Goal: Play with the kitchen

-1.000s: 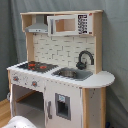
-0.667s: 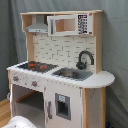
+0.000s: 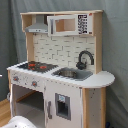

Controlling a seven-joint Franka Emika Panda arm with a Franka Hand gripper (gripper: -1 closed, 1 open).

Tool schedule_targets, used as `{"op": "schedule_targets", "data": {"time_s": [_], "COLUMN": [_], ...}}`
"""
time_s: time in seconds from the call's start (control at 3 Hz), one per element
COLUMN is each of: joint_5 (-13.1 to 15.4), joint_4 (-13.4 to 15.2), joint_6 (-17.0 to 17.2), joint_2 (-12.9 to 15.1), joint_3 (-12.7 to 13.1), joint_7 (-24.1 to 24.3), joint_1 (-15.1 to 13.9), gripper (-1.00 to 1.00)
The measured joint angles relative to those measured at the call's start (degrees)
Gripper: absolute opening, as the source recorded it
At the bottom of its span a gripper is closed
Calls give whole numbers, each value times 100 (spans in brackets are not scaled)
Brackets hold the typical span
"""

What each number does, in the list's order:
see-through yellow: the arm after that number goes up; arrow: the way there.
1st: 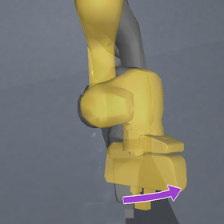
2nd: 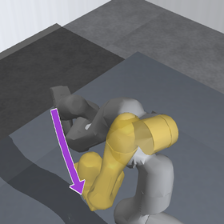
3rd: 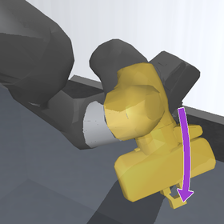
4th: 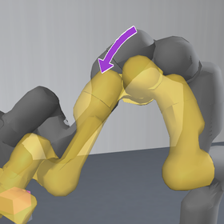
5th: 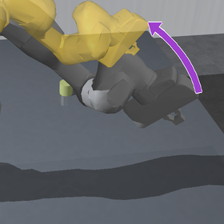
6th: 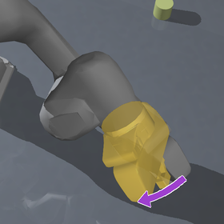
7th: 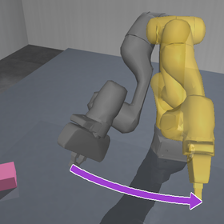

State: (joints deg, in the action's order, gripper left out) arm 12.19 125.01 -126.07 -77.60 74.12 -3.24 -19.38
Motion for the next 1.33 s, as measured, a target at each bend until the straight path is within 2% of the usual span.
{"op": "schedule_targets", "data": {"time_s": [0.67, 1.33], "joint_5": [-380, -810], "joint_4": [281, 721], "joint_6": [-31, -25], "joint_2": [164, 301], "joint_3": [-497, -894], "joint_7": [-1252, -2227], "joint_1": [92, 280], "gripper": [100, 100]}}
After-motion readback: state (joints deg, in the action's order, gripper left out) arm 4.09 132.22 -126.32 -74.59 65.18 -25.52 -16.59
